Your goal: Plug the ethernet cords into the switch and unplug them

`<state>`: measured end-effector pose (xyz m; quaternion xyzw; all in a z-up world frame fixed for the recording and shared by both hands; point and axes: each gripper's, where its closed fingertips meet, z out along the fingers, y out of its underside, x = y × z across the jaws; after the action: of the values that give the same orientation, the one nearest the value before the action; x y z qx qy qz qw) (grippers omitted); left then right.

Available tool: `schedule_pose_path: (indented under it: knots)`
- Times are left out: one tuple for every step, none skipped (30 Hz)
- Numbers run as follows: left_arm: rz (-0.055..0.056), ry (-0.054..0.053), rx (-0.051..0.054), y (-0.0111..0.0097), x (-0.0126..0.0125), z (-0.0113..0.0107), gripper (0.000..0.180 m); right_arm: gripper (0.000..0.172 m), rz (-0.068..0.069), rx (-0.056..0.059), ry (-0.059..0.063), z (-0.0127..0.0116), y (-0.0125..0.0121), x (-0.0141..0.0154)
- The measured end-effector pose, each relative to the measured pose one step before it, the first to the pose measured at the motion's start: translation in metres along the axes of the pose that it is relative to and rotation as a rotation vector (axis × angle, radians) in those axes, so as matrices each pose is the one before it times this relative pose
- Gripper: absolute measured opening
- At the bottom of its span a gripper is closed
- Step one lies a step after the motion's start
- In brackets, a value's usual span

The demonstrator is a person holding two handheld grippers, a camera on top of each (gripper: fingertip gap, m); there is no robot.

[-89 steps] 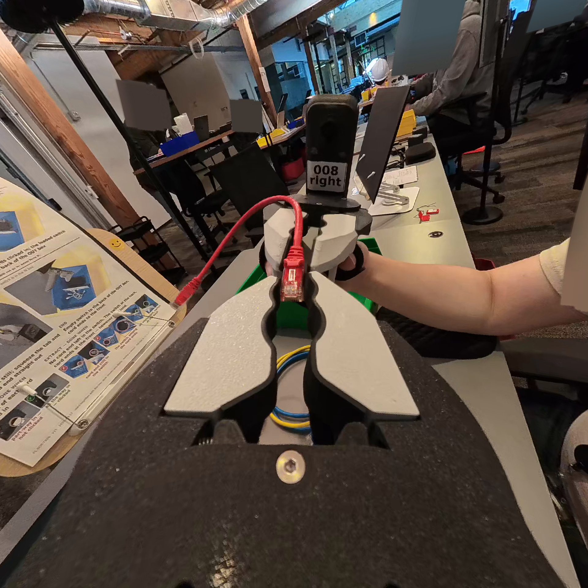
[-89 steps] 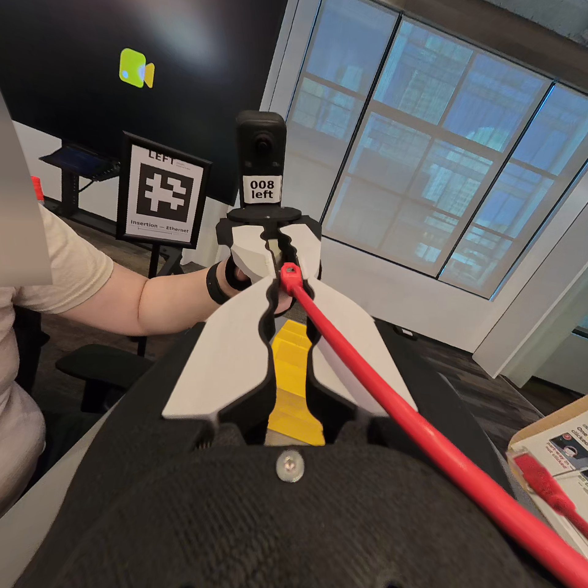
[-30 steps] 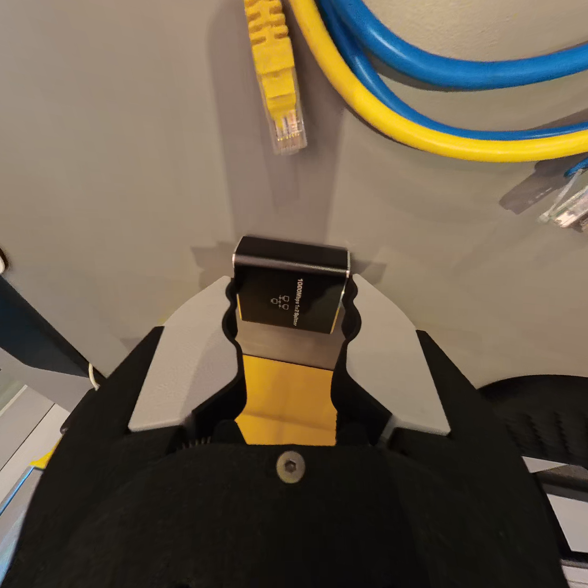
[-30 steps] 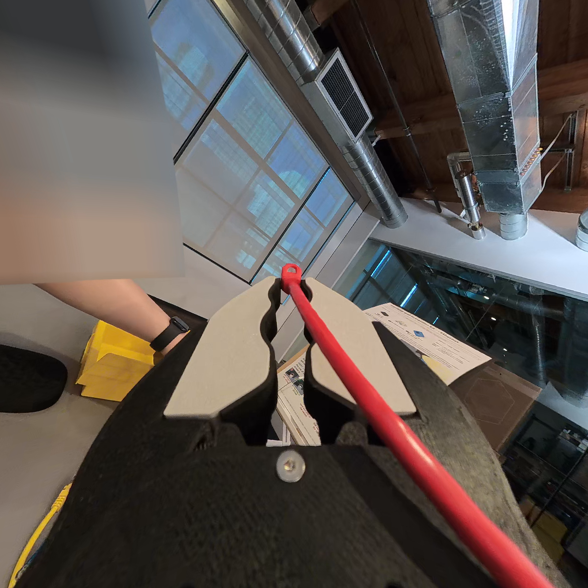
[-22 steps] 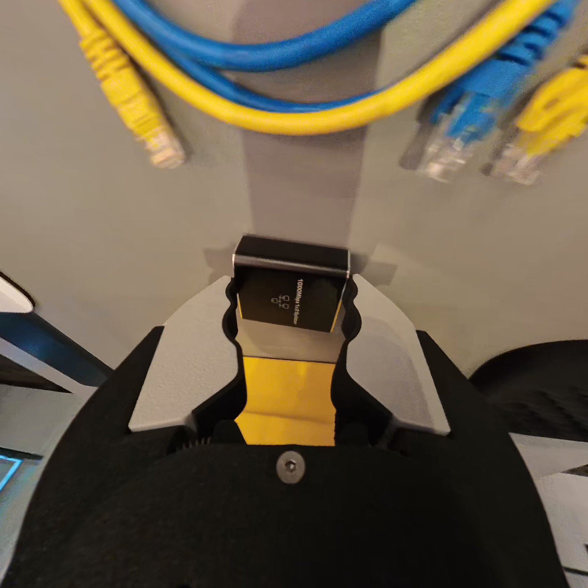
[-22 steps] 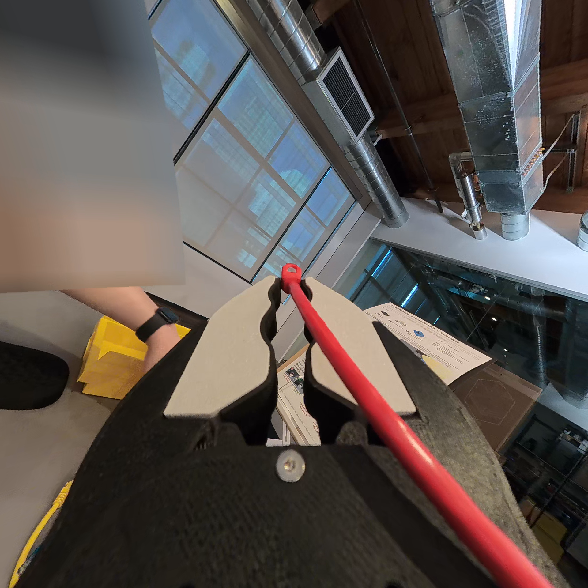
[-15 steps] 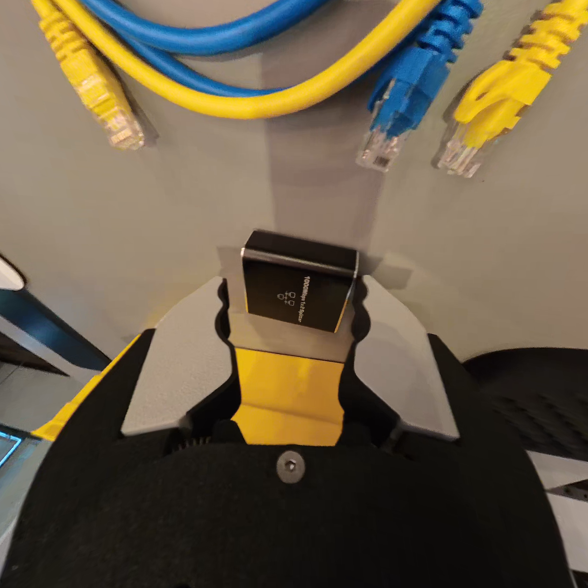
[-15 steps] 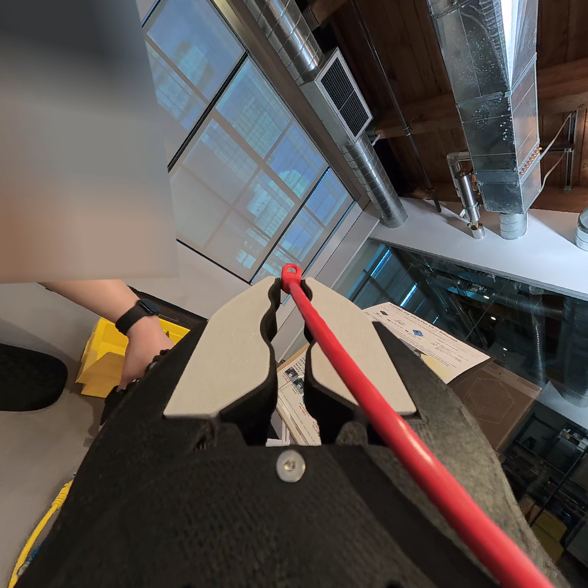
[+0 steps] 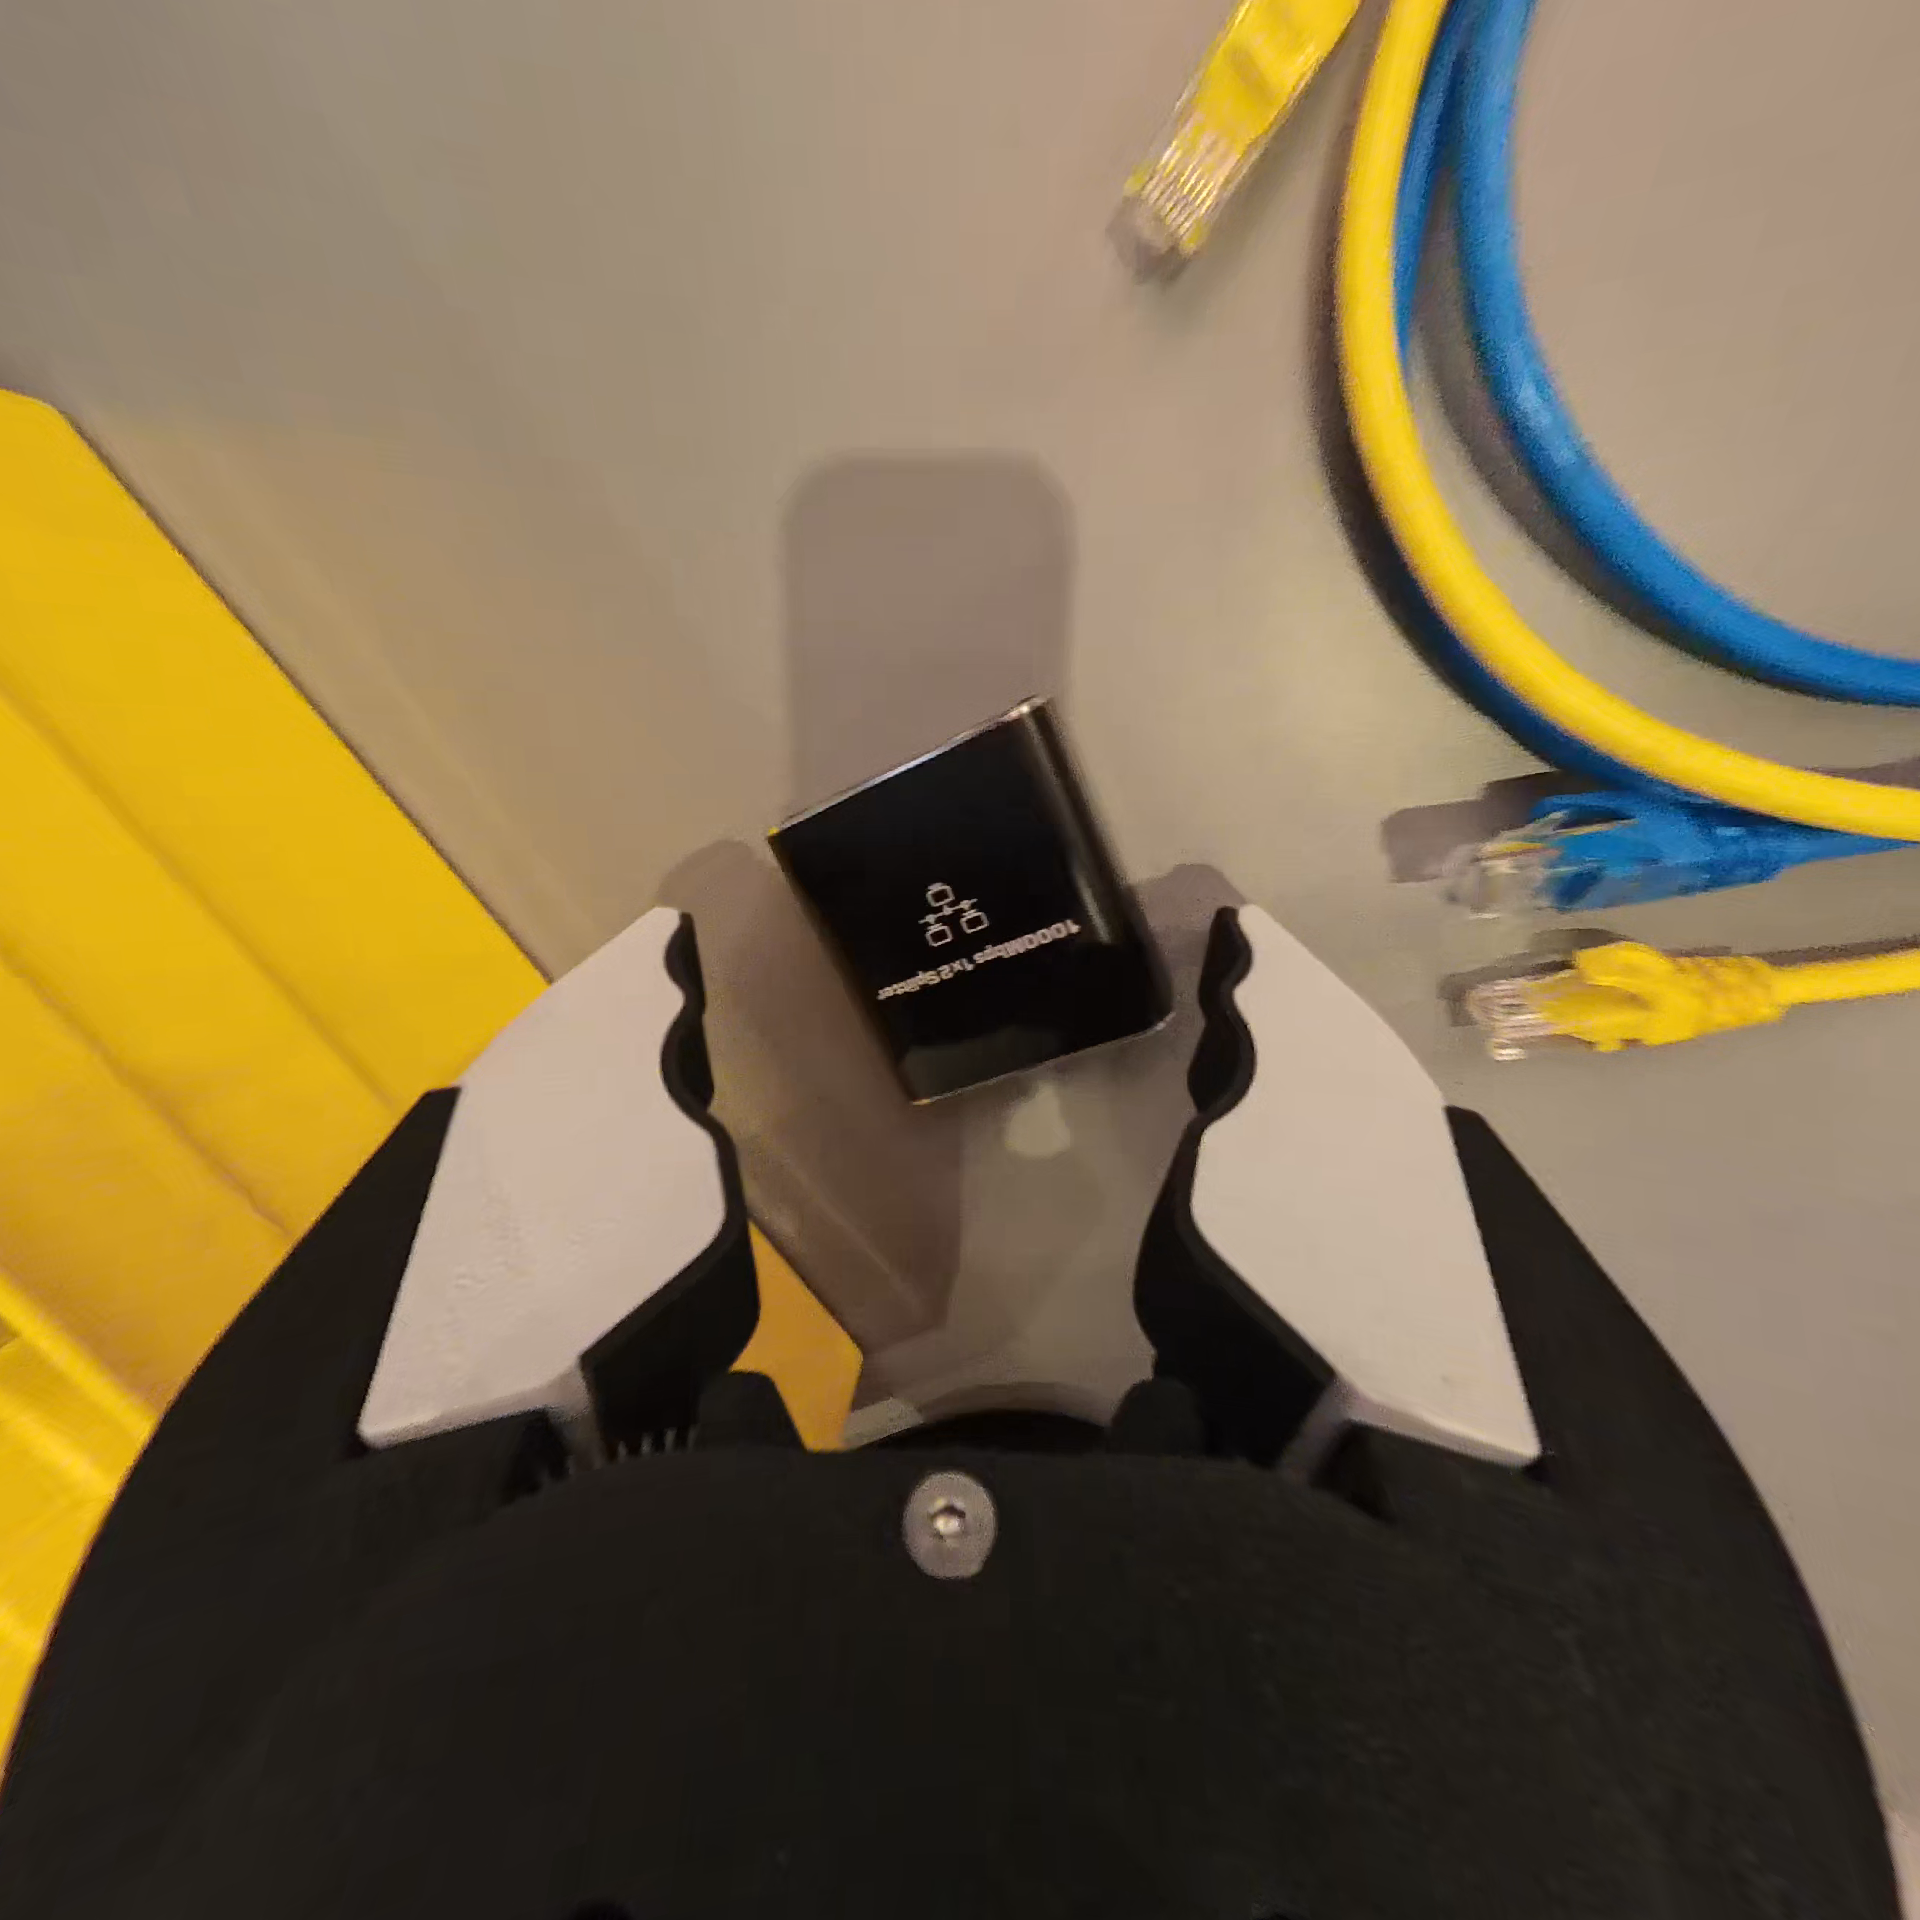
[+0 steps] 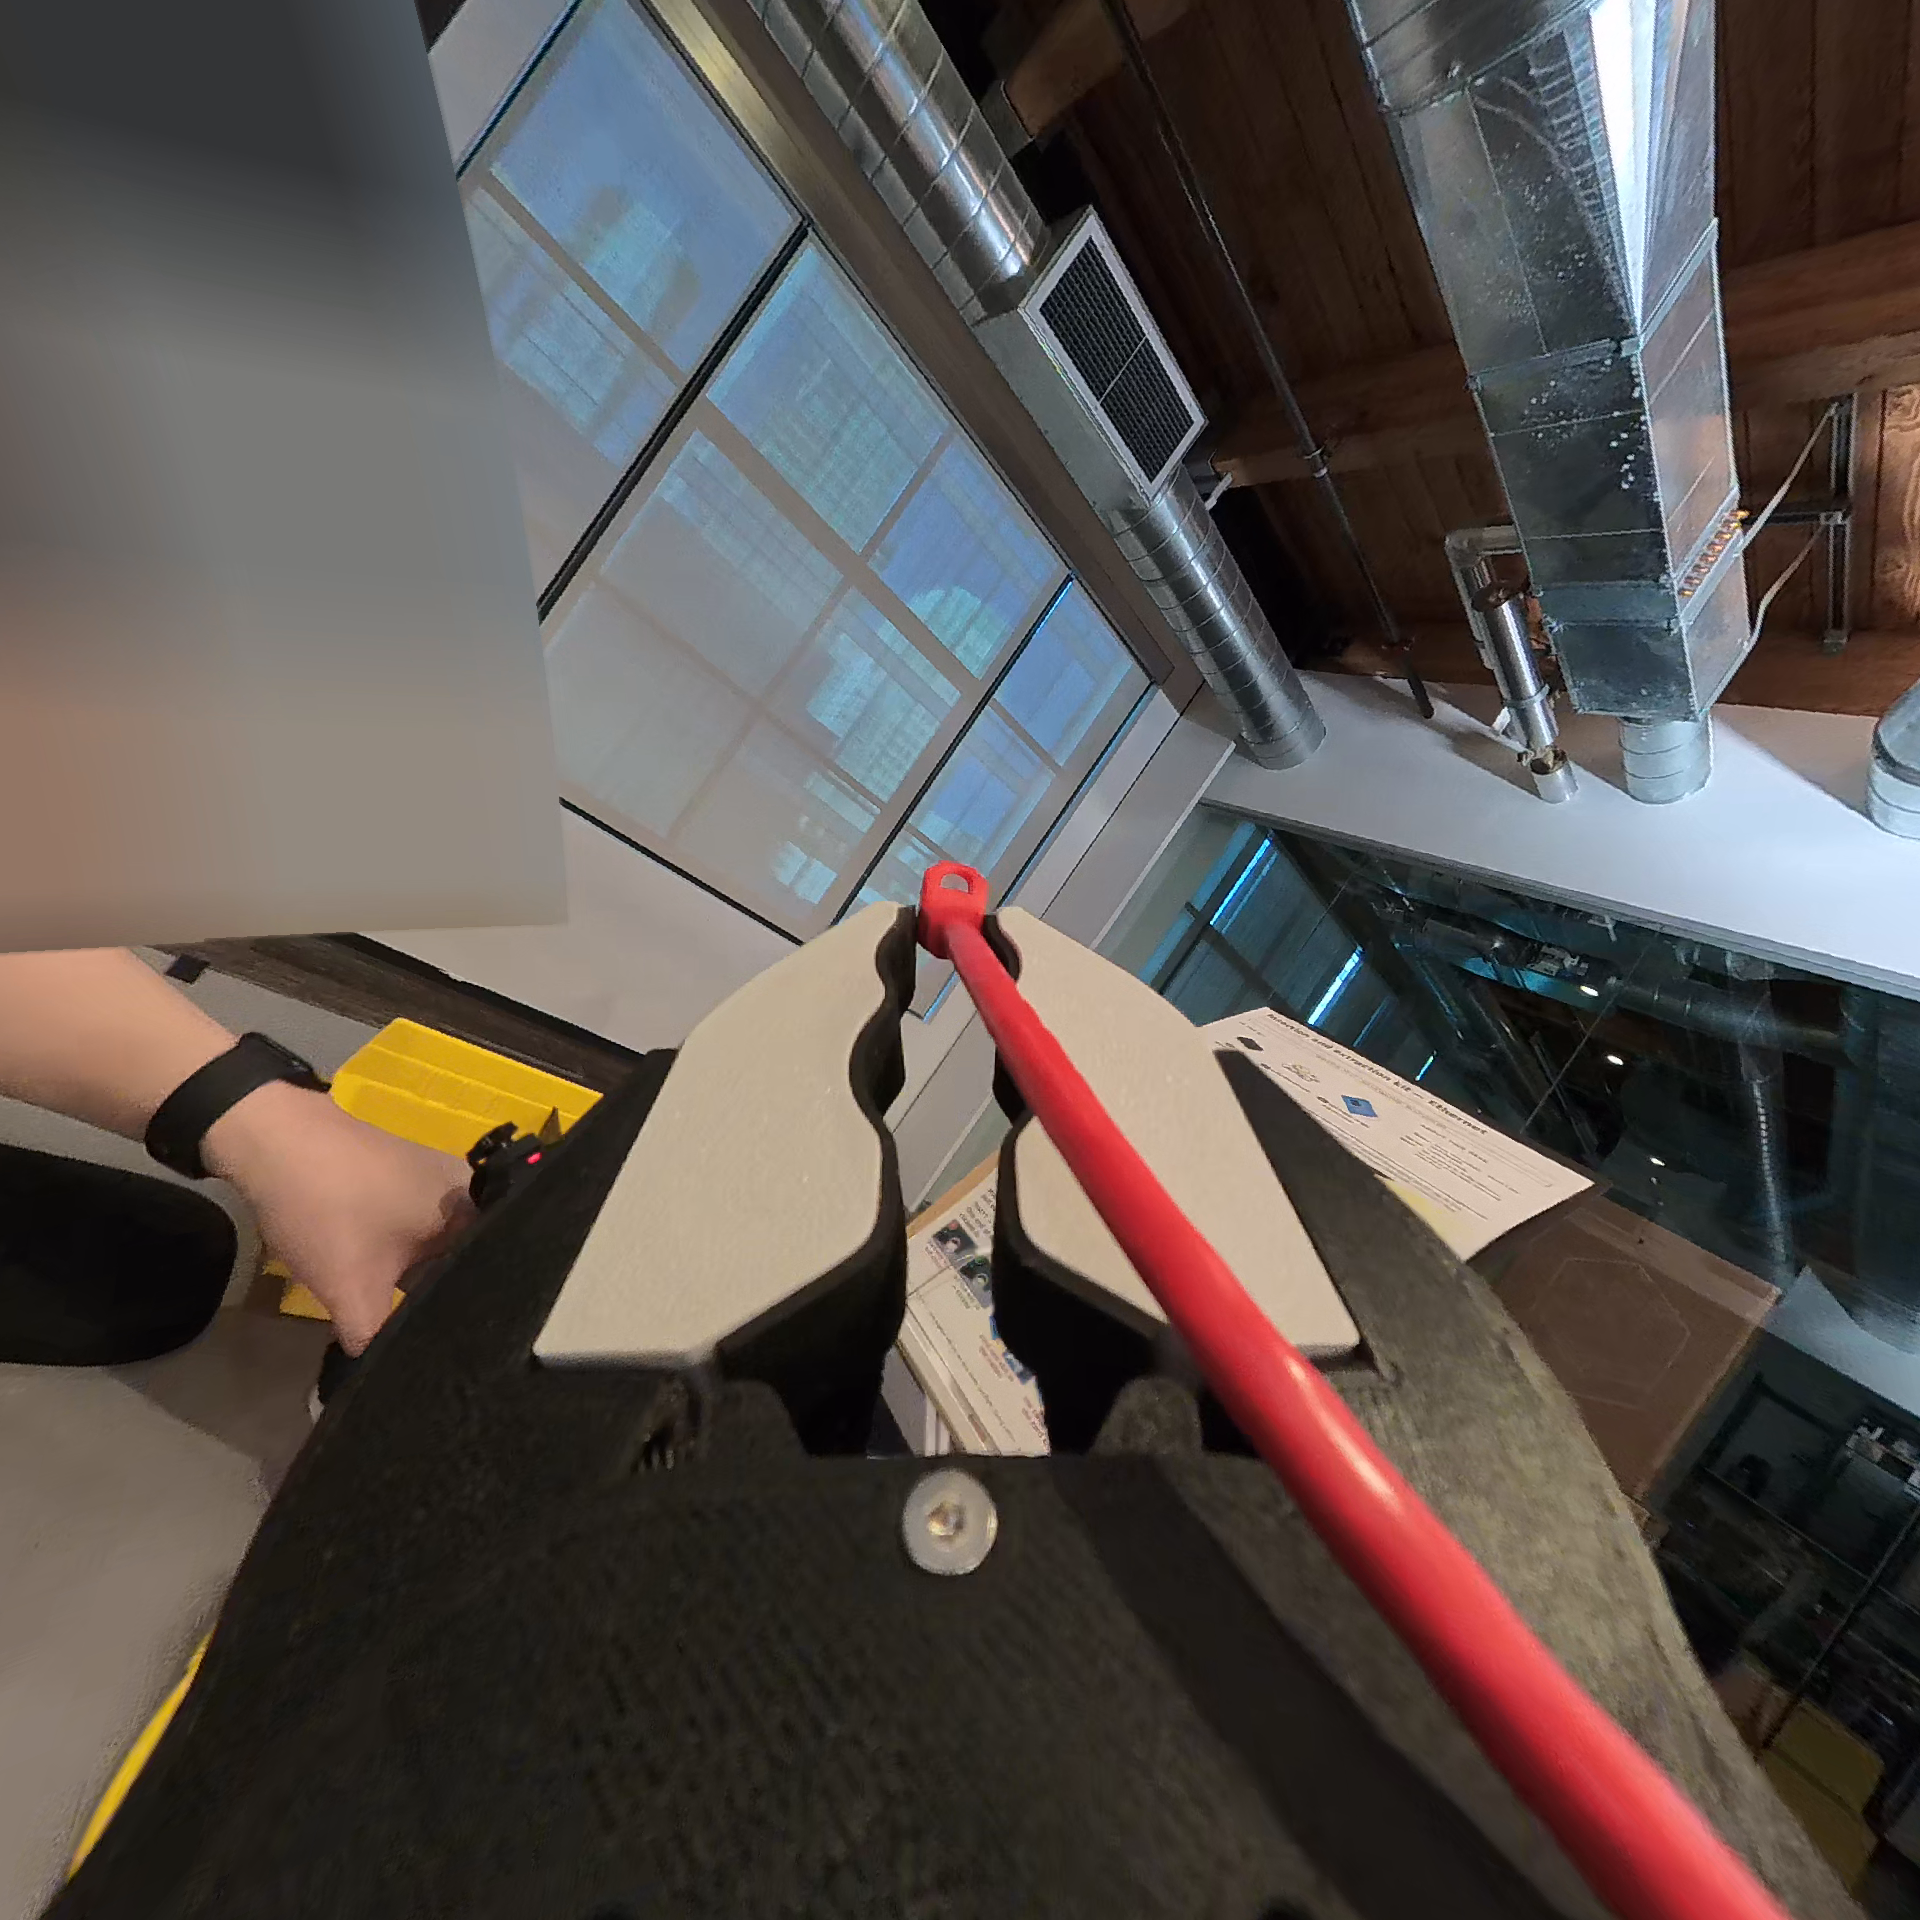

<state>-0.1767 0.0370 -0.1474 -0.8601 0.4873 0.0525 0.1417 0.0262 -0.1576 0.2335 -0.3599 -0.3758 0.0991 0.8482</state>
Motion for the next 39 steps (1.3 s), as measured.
schedule_pose_path:
  knots:
    - [0.0047,-0.0292,-0.0107,0.00137,-0.00324,0.002,0.089,0.013,0.0001,-0.0011,-0.0035,0.00028,-0.00028,-0.0009]
    - [-0.0013,-0.02,-0.0001,-0.00034,-0.00237,0.00105,0.088,0.013,-0.0031,-0.0029,-0.0015,0.00033,-0.00008,-0.00079]
    - [-0.0033,-0.0051,0.0024,-0.00102,-0.00082,0.00031,0.084,0.013,-0.0051,-0.0039,0.0,0.0004,-0.00012,-0.00057]
    - [-0.0048,0.0036,-0.0067,-0.00017,-0.00054,0.00044,0.084,0.013,-0.0049,-0.0038,0.0,0.00032,0.00009,-0.00042]
    - [-0.011,0.0191,-0.0121,0.0005,0.00096,0.00071,0.08,0.013,-0.0029,-0.0035,-0.0007,0.0003,0.00008,-0.00041]
    - [-0.011,0.0377,-0.0126,0.00067,0.00287,0.00085,0.076,0.013,-0.0018,-0.0025,-0.0005,0.00024,0.00011,-0.00034]
    - [-0.0109,0.0456,-0.0114,0.00061,0.00369,0.00099,0.069,0.013,-0.0023,-0.0013,0.0004,0.00008,-0.00002,-0.00015]
    - [-0.0153,0.0357,-0.0102,0.00065,0.00196,0.00085,0.066,0.013,-0.0022,-0.0002,0.0002,0.00004,-0.00008,-0.00017]
    - [-0.018,0.02,-0.0135,0.00119,-0.00039,0.00067,0.066,0.013,-0.0003,-0.0003,-0.0011,-0.00003,-0.0001,-0.0001]
    - [-0.0186,0.0126,-0.016,0.00171,-0.00092,0.00043,0.066,0.013,0.0012,-0.0004,-0.0007,-0.00012,0.00001,0.00002]
    - [-0.0076,0.0054,-0.0139,0.00164,-0.00091,0.00014,0.066,0.013,0.0014,0.0002,-0.0003,-0.00026,0.00017,0.00012]
    - [0.0062,0.0001,-0.0099,0.00146,-0.00023,-0.00025,0.066,0.013,0.0015,-0.0005,0.0004,-0.00027,0.00041,0.00036]
    - [0.0176,0.0001,-0.0103,0.00146,0.0006,-0.00022,0.066,0.013,0.0015,-0.0017,0.0016,-0.00042,0.00073,0.00057]
    - [0.0282,0.0039,-0.0053,0.00086,0.00171,-0.00019,0.066,0.013,0.0011,-0.003,0.0024,-0.00034,0.00089,0.00074]
    - [0.0337,0.0046,-0.0012,0.00029,0.0017,-0.00022,0.066,0.013,0.0006,-0.004,0.0021,-0.0003,0.00116,0.00082]
    - [0.0272,0.0032,-0.0022,0.00039,0.00078,-0.00007,0.066,0.013,0.0008,-0.0044,0.0019,-0.00025,0.00119,0.00071]
    - [0.0193,0.004,-0.0031,0.00025,0.00008,0.00011,0.066,0.013,0.0013,-0.0026,0.0014,-0.00013,0.00104,0.00072]
    - [0.0083,0.006,-0.0021,0.00018,0.00003,0.00007,0.066,0.013,0.0024,-0.0007,0.001,-0.00006,0.00058,0.00056]
    - [-0.0051,0.0097,-0.0002,0.00031,0.00026,0.00037,0.066,0.013,0.0029,0.0003,0.0001,-0.0001,0.00031,0.00032]
    - [-0.0091,0.0131,-0.0011,0.0002,0.00018,0.00036,0.067,0.013,0.0022,-0.0001,-0.0012,0.00009,0.00024,-0.00012]
    - [-0.0029,0.0161,-0.0046,0.00025,0.00039,0.00058,0.067,0.013,0.0016,-0.0006,-0.0017,0.0003,0.00005,-0.00027]
    - [0.0034,0.023,-0.007,0.00024,0.00126,0.00077,0.068,0.013,0.0011,-0.0005,-0.0028,0.00056,-0.00007,-0.00053]
    - [0.008,0.007,-0.0021,-0.00007,0.00009,0.00037,0.068,0.013,0.0,-0.0014,-0.0044,0.00089,-0.00009,-0.00095]
    - [0.0054,0.0034,-0.0011,-0.0001,0.00064,0.00013,0.069,0.013,-0.0016,-0.0021,-0.004,0.00115,0.00023,-0.00109]
    - [-0.0055,0.0004,-0.009,0.00006,0.00027,0.00001,0.069,0.013,-0.0032,-0.0021,-0.0028,0.00137,0.0004,-0.00091]
    - [-0.0044,-0.0003,-0.0095,-0.00009,0.0001,0.00007,0.069,0.013,-0.0016,-0.0029,-0.0039,0.00165,0.0007,-0.001]
    - [0.0046,0.0004,-0.0093,0.00002,0.00004,-0.00004,0.069,0.013,0.0007,-0.0046,-0.0047,0.00176,0.00119,-0.00109]
    - [0.0138,-0.0002,-0.0112,0.00019,-0.0002,-0.00009,0.067,0.013,0.001,-0.006,-0.0055,0.00196,0.00163,-0.0011]
    - [0.0167,-0.0004,-0.0073,0.00043,-0.00029,-0.00013,0.066,0.013,0.0,-0.0076,-0.0057,0.00202,0.00186,-0.00129]
    - [0.0171,-0.0009,-0.0034,0.00071,-0.00013,-0.00005,0.066,0.013,-0.0011,-0.0093,-0.005,0.00187,0.00212,-0.00117]
    - [0.0272,-0.0015,-0.0045,0.0008,0.00019,-0.00014,0.066,0.013,-0.003,-0.0097,-0.0023,0.00185,0.00193,-0.00077]
    - [0.0492,-0.0014,-0.0005,0.00041,0.00138,0.00001,0.066,0.013,-0.0061,-0.0061,0.0,0.00154,0.00141,-0.00057]
    - [0.0545,-0.0036,0.0063,-0.00011,0.00233,-0.00013,0.065,0.013,-0.0048,-0.0043,-0.0011,0.00137,0.00101,-0.00065]
    - [0.0397,-0.0041,0.0079,-0.00108,0.00265,-0.00014,0.065,0.013,-0.0002,-0.0048,-0.0032,0.0013,0.00108,-0.00054]
    - [0.0617,0.0068,0.0049,-0.0016,0.00498,0.0002,0.065,0.013,0.0019,-0.005,-0.004,0.00107,0.00114,-0.00059]
    - [0.0681,-0.0024,0.003,-0.00142,0.00375,-0.0001,0.065,0.013,0.0004,-0.0047,-0.0024,0.00109,0.00123,-0.00045]
    - [0.0442,-0.0025,0.0013,-0.0019,0.00285,-0.00009,0.065,0.013,-0.0008,-0.0059,-0.0014,0.00095,0.00131,-0.00028]
    - [0.0228,0.0072,-0.0025,-0.00168,0.00315,0.00027,0.066,0.013,-0.0013,-0.006,-0.0007,0.00083,0.00118,-0.00024]
    - [0.0052,0.0028,-0.0082,-0.00083,0.00126,0.00021,0.066,0.013,-0.0032,-0.0046,0.0011,0.00065,0.00089,-0.00001]
